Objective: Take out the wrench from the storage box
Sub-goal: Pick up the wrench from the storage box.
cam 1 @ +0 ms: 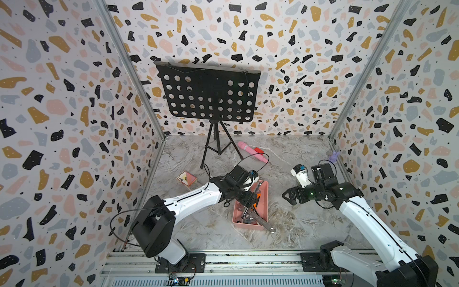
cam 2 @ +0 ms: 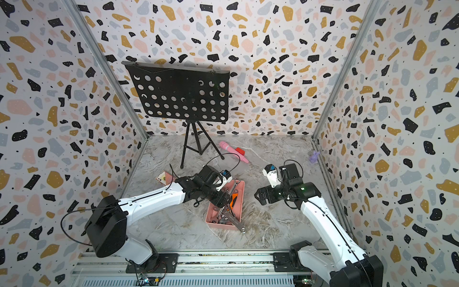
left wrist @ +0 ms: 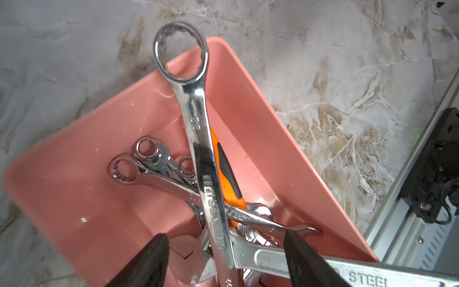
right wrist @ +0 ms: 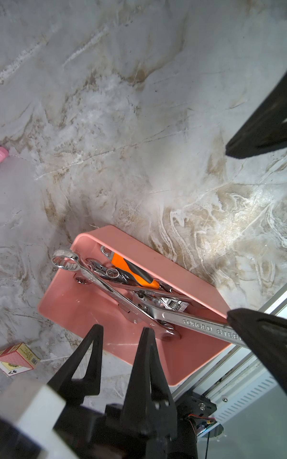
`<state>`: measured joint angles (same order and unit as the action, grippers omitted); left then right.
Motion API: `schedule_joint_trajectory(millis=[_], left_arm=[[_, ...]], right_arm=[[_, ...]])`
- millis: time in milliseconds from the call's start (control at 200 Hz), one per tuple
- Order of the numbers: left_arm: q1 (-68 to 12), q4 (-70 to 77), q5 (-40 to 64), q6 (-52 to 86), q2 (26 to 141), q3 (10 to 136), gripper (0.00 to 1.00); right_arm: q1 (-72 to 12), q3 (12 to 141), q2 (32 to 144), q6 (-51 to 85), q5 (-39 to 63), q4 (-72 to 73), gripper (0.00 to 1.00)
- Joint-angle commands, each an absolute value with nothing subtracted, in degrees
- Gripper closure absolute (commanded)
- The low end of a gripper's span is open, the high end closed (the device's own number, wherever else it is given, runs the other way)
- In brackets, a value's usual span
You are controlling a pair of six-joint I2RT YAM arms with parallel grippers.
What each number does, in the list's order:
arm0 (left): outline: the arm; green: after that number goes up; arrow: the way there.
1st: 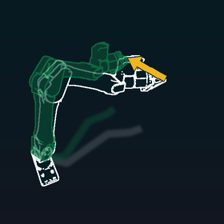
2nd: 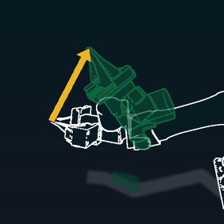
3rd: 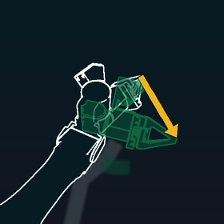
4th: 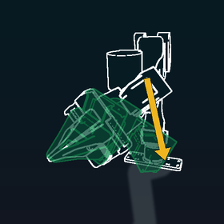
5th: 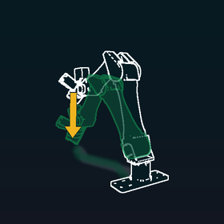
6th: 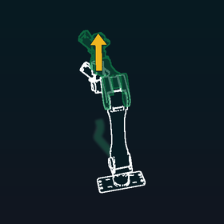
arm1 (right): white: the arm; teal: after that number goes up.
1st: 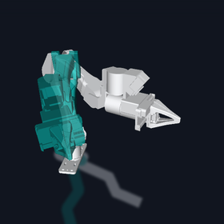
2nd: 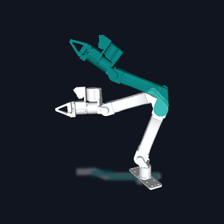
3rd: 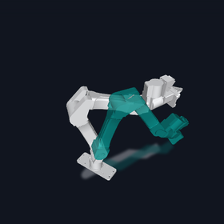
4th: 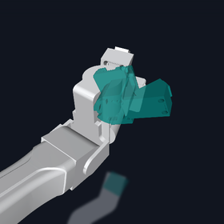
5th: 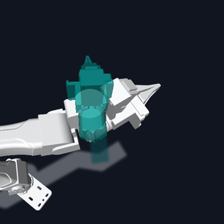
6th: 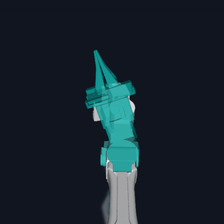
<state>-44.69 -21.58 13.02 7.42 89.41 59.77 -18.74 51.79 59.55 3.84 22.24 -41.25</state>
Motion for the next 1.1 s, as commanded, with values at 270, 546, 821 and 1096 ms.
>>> schedule_joint_trajectory(millis=[270, 546, 821, 1096], left_arm=[[-44.74, -15.31, 12.27, 9.11, 95.49, 58.15, 0.45], [-44.82, -15.45, 10.59, 9.47, 95.80, 57.39, 0.68], [-45.17, -16.17, 9.57, 10.11, 94.49, 57.74, 0.94], [-45.37, -20.30, 8.44, 12.40, 90.22, 60.64, 1.00]], right_arm=[[-18.90, 51.52, 58.80, 4.61, 22.66, -40.52, 0.00], [-18.90, 51.59, 59.48, 4.46, 22.51, -40.40, 0.00], [-18.90, 51.77, 60.11, 4.12, 22.25, -40.09, 0.00], [-18.90, 51.70, 60.03, 3.89, 21.51, -39.90, 0.00]])
